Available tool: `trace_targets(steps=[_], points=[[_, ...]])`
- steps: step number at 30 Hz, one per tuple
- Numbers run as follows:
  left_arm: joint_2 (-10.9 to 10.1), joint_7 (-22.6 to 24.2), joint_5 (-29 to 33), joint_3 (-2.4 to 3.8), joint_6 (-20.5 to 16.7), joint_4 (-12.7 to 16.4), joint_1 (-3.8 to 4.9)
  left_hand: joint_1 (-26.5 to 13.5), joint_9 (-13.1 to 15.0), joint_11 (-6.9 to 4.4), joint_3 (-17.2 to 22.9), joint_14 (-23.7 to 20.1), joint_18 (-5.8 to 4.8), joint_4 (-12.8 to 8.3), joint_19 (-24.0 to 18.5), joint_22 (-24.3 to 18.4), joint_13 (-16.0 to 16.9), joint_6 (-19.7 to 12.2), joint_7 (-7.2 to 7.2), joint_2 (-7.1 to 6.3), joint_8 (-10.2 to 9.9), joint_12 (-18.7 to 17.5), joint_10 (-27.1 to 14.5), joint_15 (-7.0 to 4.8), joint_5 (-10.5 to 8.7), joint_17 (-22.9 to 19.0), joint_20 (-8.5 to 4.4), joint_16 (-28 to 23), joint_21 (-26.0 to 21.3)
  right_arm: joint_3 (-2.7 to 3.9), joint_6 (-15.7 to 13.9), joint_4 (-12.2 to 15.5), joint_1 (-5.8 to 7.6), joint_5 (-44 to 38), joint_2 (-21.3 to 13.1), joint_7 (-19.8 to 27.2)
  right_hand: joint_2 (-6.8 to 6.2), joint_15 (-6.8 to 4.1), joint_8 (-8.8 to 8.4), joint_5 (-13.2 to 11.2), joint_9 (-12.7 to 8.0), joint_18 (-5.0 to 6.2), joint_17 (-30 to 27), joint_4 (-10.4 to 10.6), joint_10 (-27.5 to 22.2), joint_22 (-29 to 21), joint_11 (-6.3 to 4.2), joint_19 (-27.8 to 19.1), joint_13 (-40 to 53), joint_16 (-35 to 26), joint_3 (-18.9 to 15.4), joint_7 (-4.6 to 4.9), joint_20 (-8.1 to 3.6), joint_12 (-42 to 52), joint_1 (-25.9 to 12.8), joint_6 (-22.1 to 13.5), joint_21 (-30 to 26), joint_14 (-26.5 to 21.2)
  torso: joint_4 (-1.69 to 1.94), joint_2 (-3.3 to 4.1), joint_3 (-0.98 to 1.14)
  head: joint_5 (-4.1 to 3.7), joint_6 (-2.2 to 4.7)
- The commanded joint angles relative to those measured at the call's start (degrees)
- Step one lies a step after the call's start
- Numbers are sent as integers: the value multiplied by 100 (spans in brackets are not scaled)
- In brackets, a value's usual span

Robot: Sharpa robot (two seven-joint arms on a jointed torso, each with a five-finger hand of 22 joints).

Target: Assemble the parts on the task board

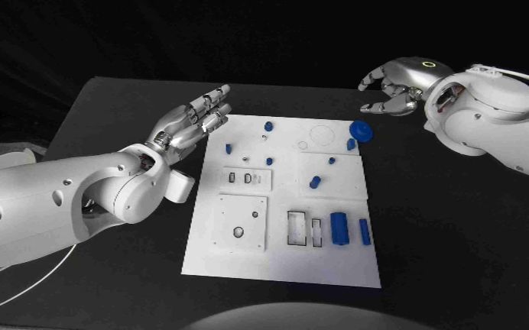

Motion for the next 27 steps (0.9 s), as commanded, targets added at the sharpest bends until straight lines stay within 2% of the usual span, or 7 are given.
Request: trace_targets(steps=[1, 9, 16, 27], points=[[19, 40, -8, 1, 147, -4, -8, 51, 2, 32, 47, 1, 59, 3, 14, 5, 7, 17, -22, 18, 25, 35, 9, 60, 33, 6, 24, 4, 21, -10, 144, -45, -58, -212, -65, -26, -63, -50, -28, -94, -47, -42, 1508, 70, 601, 869, -18, 94, 1507, 19, -35, 33, -15, 22, 35, 143, 154, 598, -2, 10, 2, -9, 5], [25, 44, -8, 1, 157, -7, -18, 51, 2, 32, 47, 1, 59, 3, 14, 5, 7, 17, -22, 18, 25, 35, 9, 60, 33, 6, 24, 4, 21, -20, 95, -86, -179, -246, -160, 31, -133, -49, -64, -293, -116, -53, 1508, 254, 601, 906, 3, 131, 1507, 19, -126, 56, -12, 22, 22, 262, 194, 598, 3, 12, -4, -22, -7], [31, 42, -8, 1, 168, -5, -20, 58, 2, 36, 52, 3, 59, -1, 16, 6, 7, 16, -21, 20, 26, 36, 10, 65, 45, 6, 27, 4, 23, -23, 178, -178, -269, -236, -142, 50, -163, -34, -127, -427, -175, -53, 1508, 384, 601, 912, 31, 133, 1507, 19, -173, 94, -2, 22, 32, 253, 184, 598, 5, 8, -8, -13, -34], [26, 43, -8, 1, 186, -12, -21, 60, 2, 38, 54, 4, 59, -2, 17, 6, 7, 16, -21, 19, 27, 37, 10, 67, 49, 6, 29, 4, 24, -23, 180, -317, -396, -244, -4, 110, -162, -20, -140, -466, -205, -55, 1508, 434, 601, 921, 51, 138, 1507, 19, -177, 118, 9, 22, 88, 298, 187, 598, 3, 7, -5, -16, -52]])
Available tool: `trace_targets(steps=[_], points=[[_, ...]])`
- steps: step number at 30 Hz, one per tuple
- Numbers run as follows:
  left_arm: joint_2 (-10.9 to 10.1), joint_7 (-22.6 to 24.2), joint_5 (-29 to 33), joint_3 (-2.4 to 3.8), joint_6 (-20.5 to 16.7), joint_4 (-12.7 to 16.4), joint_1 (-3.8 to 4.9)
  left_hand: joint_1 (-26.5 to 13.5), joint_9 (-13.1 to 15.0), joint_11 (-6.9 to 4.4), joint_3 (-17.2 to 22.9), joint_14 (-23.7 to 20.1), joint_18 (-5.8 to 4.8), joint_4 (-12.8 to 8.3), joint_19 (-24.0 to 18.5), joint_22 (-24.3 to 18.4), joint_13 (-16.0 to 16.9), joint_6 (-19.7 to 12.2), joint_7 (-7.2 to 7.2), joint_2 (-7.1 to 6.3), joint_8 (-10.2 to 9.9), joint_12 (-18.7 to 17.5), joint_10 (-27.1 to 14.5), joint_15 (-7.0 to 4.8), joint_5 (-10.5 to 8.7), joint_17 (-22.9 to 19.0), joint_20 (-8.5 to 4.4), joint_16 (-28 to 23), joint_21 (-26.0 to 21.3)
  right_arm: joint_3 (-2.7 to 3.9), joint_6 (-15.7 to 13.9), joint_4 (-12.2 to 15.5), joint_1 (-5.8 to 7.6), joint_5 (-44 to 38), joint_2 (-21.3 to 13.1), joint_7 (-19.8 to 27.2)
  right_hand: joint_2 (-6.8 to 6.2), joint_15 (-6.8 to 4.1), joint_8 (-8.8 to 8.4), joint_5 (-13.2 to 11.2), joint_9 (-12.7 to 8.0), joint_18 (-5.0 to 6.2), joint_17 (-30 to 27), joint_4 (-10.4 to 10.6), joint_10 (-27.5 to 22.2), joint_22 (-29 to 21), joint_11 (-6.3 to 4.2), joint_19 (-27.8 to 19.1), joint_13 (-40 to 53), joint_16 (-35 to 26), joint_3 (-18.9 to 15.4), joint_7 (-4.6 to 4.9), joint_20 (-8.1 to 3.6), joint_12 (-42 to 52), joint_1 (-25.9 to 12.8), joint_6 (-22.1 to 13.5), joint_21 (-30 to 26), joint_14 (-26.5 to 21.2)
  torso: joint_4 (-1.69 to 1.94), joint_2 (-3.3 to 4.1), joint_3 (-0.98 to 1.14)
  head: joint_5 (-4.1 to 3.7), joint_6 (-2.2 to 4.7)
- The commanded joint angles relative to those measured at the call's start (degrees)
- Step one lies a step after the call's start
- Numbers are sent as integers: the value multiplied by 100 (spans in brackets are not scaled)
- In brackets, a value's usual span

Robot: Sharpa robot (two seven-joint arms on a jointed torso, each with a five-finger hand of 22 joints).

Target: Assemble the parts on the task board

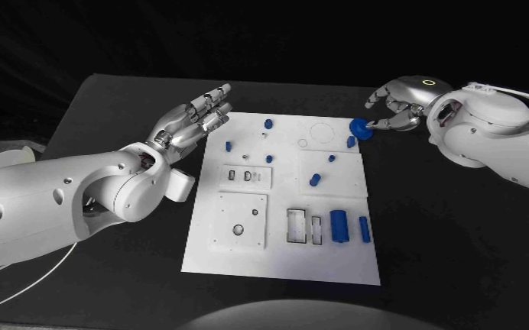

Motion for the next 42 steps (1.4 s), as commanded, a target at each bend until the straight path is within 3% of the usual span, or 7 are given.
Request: trace_targets(steps=[1, 10, 26, 42], points=[[8, 51, -8, 1, 136, 1, 0, 63, 3, 42, 24, 5, 59, -4, 19, 7, 8, 15, -20, 19, 28, 39, 11, 28, 29, 8, 31, 5, 25, 2, 50, -55, -36, -74, 37, 51, -22, -17, -1, -27, -8, -56, 1509, 41, 601, 919, 53, 43, 1506, 19, -4, 20, 2, 22, 54, 62, 14, 598, 0, 0, 0, 0, -5], [10, 46, -8, 1, 154, -4, -1, 63, 3, 42, 24, 5, 59, -4, 19, 7, 8, 15, -20, 19, 28, 39, 11, 28, 29, 8, 31, 5, 25, 2, 59, -178, -153, -75, 133, 84, -3, -9, 61, 102, -1, -51, 1509, 85, 601, 920, 62, 37, 1506, 19, 2, 25, 15, 22, 153, 275, -11, 598, -5, 0, 4, 16, -12], [16, 42, -8, 1, 182, -7, -5, 69, 3, 47, 28, 7, 58, -7, 21, 8, 8, 15, -17, 19, 30, 39, 11, 33, 35, 8, 35, 5, 26, 2, 54, -321, -234, -72, 241, 122, 46, 4, 70, 401, 9, -37, 1509, 69, 601, 906, 72, 9, 1506, 19, 34, 40, 25, 22, 267, 395, -77, 598, -3, 0, 3, 11, -42], [18, 15, -8, 1, 198, -14, -7, 71, 3, 49, 29, 8, 58, -8, 22, 8, 8, 14, -16, 19, 30, 39, 12, 35, 37, 9, 36, 5, 27, 2, 119, -449, -287, -43, 370, 156, 113, 5, 36, 989, 4, -28, 1509, -74, 601, 907, 72, -8, 1506, 19, 119, 39, 29, 22, 399, 508, -136, 598, -3, -2, -2, 15, -70]])
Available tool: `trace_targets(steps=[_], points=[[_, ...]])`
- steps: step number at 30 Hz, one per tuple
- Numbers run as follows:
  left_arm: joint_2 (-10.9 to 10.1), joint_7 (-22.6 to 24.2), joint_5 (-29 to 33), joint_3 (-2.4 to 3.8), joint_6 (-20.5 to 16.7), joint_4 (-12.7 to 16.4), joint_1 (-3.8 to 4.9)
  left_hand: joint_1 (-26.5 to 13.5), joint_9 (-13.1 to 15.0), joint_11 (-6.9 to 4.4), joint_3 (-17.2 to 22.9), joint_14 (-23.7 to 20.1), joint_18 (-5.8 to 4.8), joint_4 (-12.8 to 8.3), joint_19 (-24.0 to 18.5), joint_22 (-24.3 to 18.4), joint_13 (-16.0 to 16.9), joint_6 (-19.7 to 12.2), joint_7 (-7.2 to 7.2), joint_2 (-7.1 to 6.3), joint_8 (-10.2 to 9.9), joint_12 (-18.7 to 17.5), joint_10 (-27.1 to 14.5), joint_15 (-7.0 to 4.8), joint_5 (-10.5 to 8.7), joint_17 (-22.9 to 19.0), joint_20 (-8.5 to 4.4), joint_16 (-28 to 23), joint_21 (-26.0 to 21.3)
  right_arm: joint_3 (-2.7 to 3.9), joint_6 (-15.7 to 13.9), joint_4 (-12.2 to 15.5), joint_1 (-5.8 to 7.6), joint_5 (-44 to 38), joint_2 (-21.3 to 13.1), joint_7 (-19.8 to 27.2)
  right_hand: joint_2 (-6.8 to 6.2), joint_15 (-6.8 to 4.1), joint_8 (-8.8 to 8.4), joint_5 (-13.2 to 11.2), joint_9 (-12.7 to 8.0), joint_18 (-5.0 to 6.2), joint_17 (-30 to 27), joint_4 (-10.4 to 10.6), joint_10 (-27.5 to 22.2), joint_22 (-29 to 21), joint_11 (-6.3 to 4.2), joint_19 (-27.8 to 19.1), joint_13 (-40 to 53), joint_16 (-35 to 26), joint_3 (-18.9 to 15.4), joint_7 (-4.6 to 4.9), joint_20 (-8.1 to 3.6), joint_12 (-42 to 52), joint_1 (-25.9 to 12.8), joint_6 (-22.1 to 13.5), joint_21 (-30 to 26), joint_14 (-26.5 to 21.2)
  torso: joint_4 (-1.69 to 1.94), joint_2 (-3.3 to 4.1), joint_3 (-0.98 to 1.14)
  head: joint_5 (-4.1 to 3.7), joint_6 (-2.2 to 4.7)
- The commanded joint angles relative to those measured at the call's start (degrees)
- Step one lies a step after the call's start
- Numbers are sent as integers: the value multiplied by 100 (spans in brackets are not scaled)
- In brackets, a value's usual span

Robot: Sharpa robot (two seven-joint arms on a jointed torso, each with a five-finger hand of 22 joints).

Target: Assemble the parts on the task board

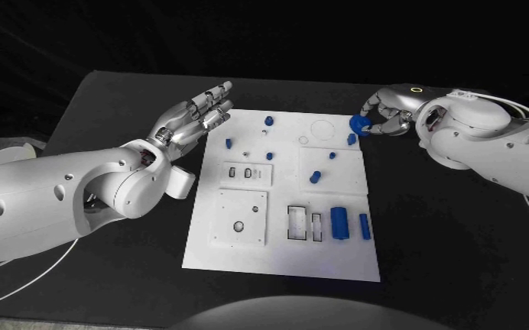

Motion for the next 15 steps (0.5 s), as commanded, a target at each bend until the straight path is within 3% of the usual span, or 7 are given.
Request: trace_targets(steps=[1, 10, 13, 15], points=[[16, 34, -9, 1, 132, 1, -1, 48, 3, 28, 30, 8, 58, -8, 22, 9, 8, 14, -16, -4, 30, 39, -9, 36, 39, 9, 36, 5, 27, -9, 98, -28, -30, -36, 23, 20, 5, 4, -4, 138, 11, -28, 1505, -71, 602, 912, 32, -7, 1508, 19, 32, -1, 28, 22, 81, 61, -27, 598, 1, 1, -3, 0, -4], [23, 19, -9, 1, 148, -8, -4, 55, 3, 33, 35, 9, 58, -11, 23, 9, 8, 15, -13, -4, 32, 40, -9, 40, 45, 9, 40, 6, 27, -9, 147, -77, -58, -38, 30, -2, -10, -4, 20, 403, 54, -22, 1505, -315, 602, 915, 40, -15, 1508, 19, 139, 6, 21, 22, 289, 182, -62, 598, -4, -1, 0, 7, -6], [28, 16, -9, 1, 155, -13, -9, 57, 3, 34, 36, 9, 58, -13, 23, 9, 8, 14, -12, -4, 33, 40, -9, 40, 48, 9, 41, 5, 27, -9, 112, -75, -65, -42, 35, 24, -4, -5, 82, 426, 110, -22, 1505, -383, 602, 919, 47, -14, 1508, 19, 157, 9, 19, 22, 329, 289, -67, 598, -4, 1, 0, 5, -4], [29, 16, -9, 1, 159, -14, -12, 60, 3, 34, 39, 9, 58, -15, 24, 9, 8, 14, -10, -4, 34, 38, -9, 42, 53, 9, 42, 5, 27, -9, 66, -70, -67, -43, 39, 54, 9, -3, 164, 566, 184, -23, 1505, -430, 602, 927, 43, -9, 1508, 19, 167, 0, 14, 22, 335, 402, -64, 598, -6, 1, 0, 4, -3]])
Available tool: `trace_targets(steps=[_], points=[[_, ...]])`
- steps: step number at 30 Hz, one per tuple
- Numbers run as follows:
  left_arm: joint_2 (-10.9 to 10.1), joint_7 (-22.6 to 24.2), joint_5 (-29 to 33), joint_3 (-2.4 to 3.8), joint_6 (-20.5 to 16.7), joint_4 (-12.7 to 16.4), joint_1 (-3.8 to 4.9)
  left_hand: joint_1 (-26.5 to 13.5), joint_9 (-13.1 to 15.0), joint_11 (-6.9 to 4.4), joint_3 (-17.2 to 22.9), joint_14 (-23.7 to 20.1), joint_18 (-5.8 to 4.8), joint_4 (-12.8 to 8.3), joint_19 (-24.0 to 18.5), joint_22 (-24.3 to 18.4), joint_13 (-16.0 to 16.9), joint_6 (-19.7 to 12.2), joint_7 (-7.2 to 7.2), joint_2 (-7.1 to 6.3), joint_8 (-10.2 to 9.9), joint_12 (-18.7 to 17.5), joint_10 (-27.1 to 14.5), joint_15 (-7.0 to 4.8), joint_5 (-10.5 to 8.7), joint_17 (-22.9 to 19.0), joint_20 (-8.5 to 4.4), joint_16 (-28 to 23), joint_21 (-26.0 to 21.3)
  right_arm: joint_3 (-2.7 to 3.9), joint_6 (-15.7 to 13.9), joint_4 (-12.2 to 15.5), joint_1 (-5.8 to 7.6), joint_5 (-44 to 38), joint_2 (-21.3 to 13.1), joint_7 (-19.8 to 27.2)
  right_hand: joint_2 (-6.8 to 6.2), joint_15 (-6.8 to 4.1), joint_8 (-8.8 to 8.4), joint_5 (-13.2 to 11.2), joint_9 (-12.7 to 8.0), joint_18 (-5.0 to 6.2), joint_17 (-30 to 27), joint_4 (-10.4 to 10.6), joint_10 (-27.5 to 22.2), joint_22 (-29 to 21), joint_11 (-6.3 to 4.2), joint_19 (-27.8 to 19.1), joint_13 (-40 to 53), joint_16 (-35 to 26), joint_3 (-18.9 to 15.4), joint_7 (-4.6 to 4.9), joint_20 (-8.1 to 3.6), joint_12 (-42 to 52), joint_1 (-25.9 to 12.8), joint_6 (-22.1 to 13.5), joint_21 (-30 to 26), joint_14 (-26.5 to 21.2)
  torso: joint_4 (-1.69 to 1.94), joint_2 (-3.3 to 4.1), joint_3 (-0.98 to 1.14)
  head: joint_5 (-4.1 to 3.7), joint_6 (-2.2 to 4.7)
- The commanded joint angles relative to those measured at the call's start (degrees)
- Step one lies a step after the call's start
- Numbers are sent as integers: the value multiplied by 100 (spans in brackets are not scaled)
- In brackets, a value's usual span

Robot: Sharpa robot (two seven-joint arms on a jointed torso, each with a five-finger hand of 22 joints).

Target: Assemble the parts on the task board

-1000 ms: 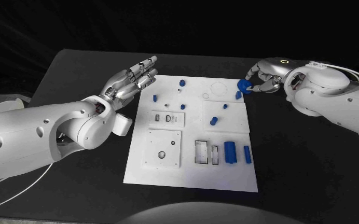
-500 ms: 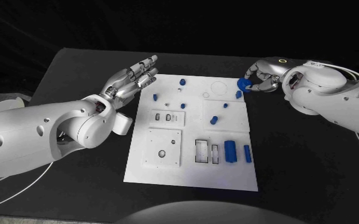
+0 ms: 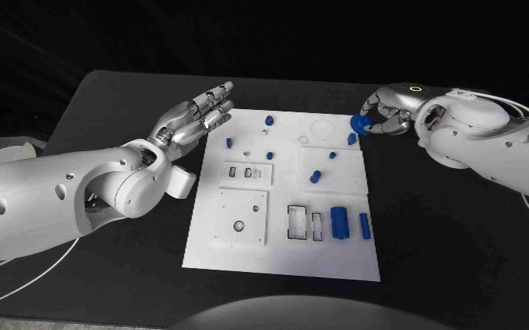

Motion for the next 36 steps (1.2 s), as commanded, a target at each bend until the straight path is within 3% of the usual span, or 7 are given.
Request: trace_targets(steps=[1, 5, 16, 28, 36], points=[[13, 36, -9, 1, 140, 0, -8, 61, 3, 34, 27, 9, 58, -3, 3, 9, 8, 14, -10, -4, 33, 38, -9, 42, 28, 9, 22, 5, 27, -32, 42, -21, -52, -52, 6, 27, 44, -5, 167, 192, 208, -26, 1506, -54, 601, 934, 42, -5, 1509, 19, 5, -80, 13, 22, 55, 221, -10, 598, -1, 2, 3, -1, 3], [5, 39, -9, 1, 143, -4, -13, 66, 3, 35, 31, 12, 58, -6, 4, 9, 8, 13, -7, -2, 34, 40, -9, 44, 34, 10, 24, 6, 28, -32, -138, 15, -55, -52, 23, 102, 55, -7, 294, 445, 339, -33, 1506, -78, 601, 954, 38, 13, 1509, 19, 2, -106, 14, 22, -11, 319, 9, 598, -6, 2, 2, -8, 11], [-30, 31, -9, 1, 143, 19, -16, 71, 3, 38, 36, 13, 58, -9, 6, 10, 8, 13, -5, 0, 35, 40, -9, 47, 38, 10, 26, 6, 29, -27, -453, 204, -2, -51, 6, 133, 52, -9, 376, 482, 431, -36, 1506, -59, 601, 966, 32, 24, 1509, 19, -21, -126, 14, 22, -96, 369, 19, 598, 3, 2, -4, 37, 13], [-38, 30, -8, 1, 132, 2, -16, 75, 4, 39, 38, 17, 58, -12, 7, 10, 9, 16, -5, 0, 37, 45, -7, 49, 41, 12, 28, 7, 30, -17, -365, 516, 297, -138, 117, 6, 61, -1, 379, 535, 456, -35, 1506, -53, 601, 967, 24, 24, 1509, 19, -10, -123, 18, 22, -113, 338, 13, 598, 3, -2, -2, 50, 13], [-11, 22, -8, 1, 138, -12, -16, 75, 4, 39, 38, 17, 58, -12, 7, 10, 9, 16, -5, 0, 37, 45, -7, 49, 41, 12, 28, 7, 30, -15, -92, 662, 371, -179, 421, 33, 65, 0, 376, 523, 462, -34, 1506, -51, 601, 965, 22, 21, 1509, 19, -9, -119, 19, 22, -122, 323, 5, 598, 3, -1, 0, 40, 20]])
